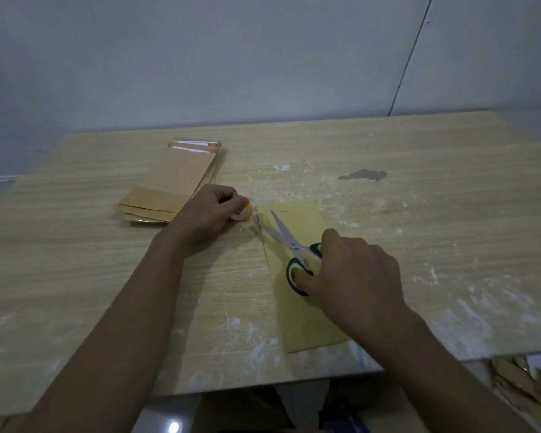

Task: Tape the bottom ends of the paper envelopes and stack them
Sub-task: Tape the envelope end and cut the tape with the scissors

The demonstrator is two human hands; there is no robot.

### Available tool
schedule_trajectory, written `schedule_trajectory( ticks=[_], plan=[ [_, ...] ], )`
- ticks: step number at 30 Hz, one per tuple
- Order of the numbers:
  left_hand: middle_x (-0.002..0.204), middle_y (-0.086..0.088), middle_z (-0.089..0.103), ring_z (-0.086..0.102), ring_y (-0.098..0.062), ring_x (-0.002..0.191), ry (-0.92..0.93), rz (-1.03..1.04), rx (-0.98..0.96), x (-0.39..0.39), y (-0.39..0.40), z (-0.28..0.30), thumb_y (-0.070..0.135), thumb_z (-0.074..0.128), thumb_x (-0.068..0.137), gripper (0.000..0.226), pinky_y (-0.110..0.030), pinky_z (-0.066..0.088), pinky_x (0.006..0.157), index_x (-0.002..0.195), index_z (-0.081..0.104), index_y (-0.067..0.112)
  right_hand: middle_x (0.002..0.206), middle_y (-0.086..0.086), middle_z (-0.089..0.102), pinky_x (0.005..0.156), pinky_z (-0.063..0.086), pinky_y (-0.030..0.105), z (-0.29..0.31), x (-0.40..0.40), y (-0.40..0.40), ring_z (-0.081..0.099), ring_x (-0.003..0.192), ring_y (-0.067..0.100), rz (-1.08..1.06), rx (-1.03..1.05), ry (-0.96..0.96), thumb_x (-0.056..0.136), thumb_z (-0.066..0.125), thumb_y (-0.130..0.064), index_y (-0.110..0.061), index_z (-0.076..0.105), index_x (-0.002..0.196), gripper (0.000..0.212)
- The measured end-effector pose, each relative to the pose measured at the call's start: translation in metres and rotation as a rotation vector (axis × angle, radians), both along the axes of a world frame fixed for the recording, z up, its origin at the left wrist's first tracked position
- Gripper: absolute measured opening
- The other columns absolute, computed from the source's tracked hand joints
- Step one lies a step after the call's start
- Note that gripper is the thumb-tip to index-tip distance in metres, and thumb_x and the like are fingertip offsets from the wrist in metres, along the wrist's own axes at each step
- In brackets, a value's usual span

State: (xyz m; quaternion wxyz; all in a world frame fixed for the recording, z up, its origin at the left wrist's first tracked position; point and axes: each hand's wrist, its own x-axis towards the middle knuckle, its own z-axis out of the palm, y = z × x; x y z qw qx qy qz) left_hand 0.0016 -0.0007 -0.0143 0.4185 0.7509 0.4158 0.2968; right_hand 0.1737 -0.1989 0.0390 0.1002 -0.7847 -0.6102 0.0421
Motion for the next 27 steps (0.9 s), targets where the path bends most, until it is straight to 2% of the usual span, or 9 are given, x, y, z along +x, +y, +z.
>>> schedule_trajectory(
  ticks=[7, 10, 12, 14, 17, 20, 22, 24, 27],
  plan=[
    [0.064, -0.007, 0.041, 0.036, -0.013, 0.061, 0.035, -0.009, 0.026, 0.0, -0.001, 0.0, 0.035, 0.058, 0.089, 0.044, -0.031, 0.028, 0.062, 0.068, 0.049, -0.002, 0.07, -0.006, 0.03, 0.049, 0.022, 0.029, -0.002, -0.01, 0.018, 0.036, 0.062, 0.017, 0.03, -0.015, -0.031, 0.094, 0.053, -0.049, -0.019, 0.036, 0.091, 0.034],
    [0.065, -0.009, 0.039, 0.034, -0.015, 0.061, 0.031, -0.013, 0.027, 0.0, -0.001, 0.0, 0.026, 0.058, 0.095, 0.041, -0.03, 0.027, 0.062, 0.068, 0.048, -0.004, 0.083, -0.002, 0.046, 0.059, 0.029, 0.029, -0.002, -0.01, 0.022, 0.047, 0.076, 0.022, 0.051, -0.01, -0.05, 0.095, 0.053, -0.048, -0.019, 0.044, 0.102, 0.031],
    [0.066, -0.01, 0.04, 0.035, -0.015, 0.061, 0.029, -0.015, 0.015, -0.001, -0.001, 0.0, 0.03, 0.058, 0.092, 0.042, -0.031, 0.028, 0.062, 0.069, 0.049, -0.004, 0.098, 0.001, 0.058, 0.063, 0.03, 0.029, -0.001, -0.012, 0.023, 0.051, 0.08, 0.024, 0.058, -0.016, -0.051, 0.096, 0.053, -0.047, -0.019, 0.048, 0.109, 0.032],
    [0.067, -0.011, 0.043, 0.038, -0.015, 0.062, 0.043, -0.01, 0.011, -0.002, 0.0, 0.0, 0.035, 0.057, 0.09, 0.044, -0.033, 0.031, 0.063, 0.072, 0.051, -0.005, 0.102, 0.001, 0.061, 0.061, 0.028, 0.03, 0.001, -0.014, 0.024, 0.05, 0.078, 0.023, 0.063, -0.014, -0.062, 0.097, 0.052, -0.046, -0.018, 0.048, 0.11, 0.031],
    [0.07, -0.011, 0.049, 0.043, -0.014, 0.066, 0.056, -0.003, 0.031, -0.002, 0.001, 0.0, 0.048, 0.057, 0.08, 0.053, -0.033, 0.034, 0.065, 0.077, 0.058, -0.005, 0.1, 0.001, 0.061, 0.05, 0.02, 0.03, 0.003, -0.017, 0.027, 0.044, 0.071, 0.021, 0.068, 0.006, -0.1, 0.099, 0.051, -0.04, -0.018, 0.04, 0.097, 0.024],
    [0.075, -0.009, 0.053, 0.045, -0.013, 0.07, 0.043, 0.005, 0.03, -0.002, 0.002, 0.0, 0.053, 0.055, 0.076, 0.059, -0.033, 0.036, 0.067, 0.084, 0.062, -0.005, 0.085, -0.001, 0.053, 0.047, 0.014, 0.029, 0.005, -0.019, 0.031, 0.031, 0.062, 0.017, 0.059, 0.012, -0.113, 0.1, 0.049, -0.037, -0.017, 0.032, 0.091, 0.028],
    [0.076, -0.009, 0.053, 0.045, -0.013, 0.071, 0.041, 0.007, 0.022, -0.002, 0.003, -0.002, 0.053, 0.056, 0.077, 0.059, -0.034, 0.037, 0.068, 0.086, 0.062, -0.005, 0.071, -0.004, 0.035, 0.047, 0.014, 0.029, 0.006, -0.02, 0.034, 0.024, 0.056, 0.015, 0.053, 0.006, -0.115, 0.1, 0.05, -0.036, -0.017, 0.031, 0.09, 0.028],
    [0.075, -0.009, 0.052, 0.044, -0.015, 0.071, 0.027, 0.016, 0.007, -0.002, 0.004, -0.003, 0.052, 0.057, 0.077, 0.056, -0.034, 0.036, 0.067, 0.085, 0.062, -0.004, 0.067, -0.004, 0.026, 0.047, 0.013, 0.029, 0.006, -0.021, 0.036, 0.02, 0.054, 0.013, 0.058, -0.002, -0.12, 0.1, 0.049, -0.034, -0.017, 0.031, 0.09, 0.027],
    [0.073, -0.01, 0.051, 0.044, -0.016, 0.069, 0.037, 0.017, 0.018, -0.002, 0.004, -0.003, 0.05, 0.057, 0.077, 0.053, -0.035, 0.035, 0.067, 0.082, 0.062, -0.002, 0.067, -0.003, 0.025, 0.047, 0.014, 0.029, 0.008, -0.021, 0.037, 0.02, 0.053, 0.013, 0.069, -0.012, -0.138, 0.1, 0.049, -0.031, -0.017, 0.031, 0.09, 0.025]
  ],
)
